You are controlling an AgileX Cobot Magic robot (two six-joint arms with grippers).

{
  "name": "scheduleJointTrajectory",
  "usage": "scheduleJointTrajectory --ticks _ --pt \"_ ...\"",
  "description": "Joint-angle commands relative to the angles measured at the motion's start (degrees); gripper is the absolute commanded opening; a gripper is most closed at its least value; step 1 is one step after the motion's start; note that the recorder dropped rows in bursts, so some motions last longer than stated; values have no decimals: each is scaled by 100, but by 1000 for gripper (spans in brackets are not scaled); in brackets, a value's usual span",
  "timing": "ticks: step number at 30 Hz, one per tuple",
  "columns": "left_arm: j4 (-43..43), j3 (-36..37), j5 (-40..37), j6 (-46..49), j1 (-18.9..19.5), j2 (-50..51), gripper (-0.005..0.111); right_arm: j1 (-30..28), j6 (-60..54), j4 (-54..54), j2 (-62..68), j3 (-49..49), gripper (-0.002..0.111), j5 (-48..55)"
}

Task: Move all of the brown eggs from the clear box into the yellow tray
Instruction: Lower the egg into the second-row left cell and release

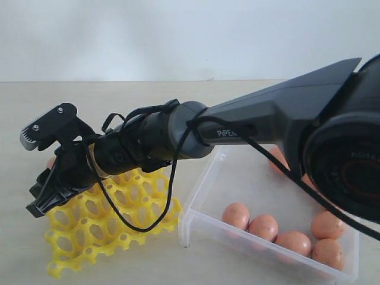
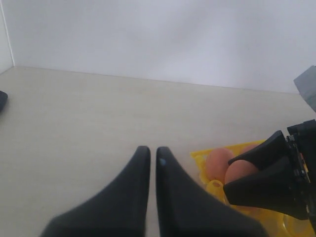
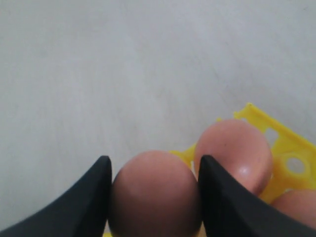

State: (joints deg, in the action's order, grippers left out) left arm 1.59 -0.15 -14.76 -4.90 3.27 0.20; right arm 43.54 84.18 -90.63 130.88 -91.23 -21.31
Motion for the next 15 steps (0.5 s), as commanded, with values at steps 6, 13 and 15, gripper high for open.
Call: scheduleJointTrajectory --ticks 6,13,15 --pt "14 15 41 -2 15 -20 4 -7 -57 -3 -22 -15 46 -93" --pt "14 15 41 -2 15 -20 4 -7 -149 -3 -22 -15 66 -82" --pt "14 15 41 -2 15 -20 4 -7 -149 -3 -22 -15 66 -82"
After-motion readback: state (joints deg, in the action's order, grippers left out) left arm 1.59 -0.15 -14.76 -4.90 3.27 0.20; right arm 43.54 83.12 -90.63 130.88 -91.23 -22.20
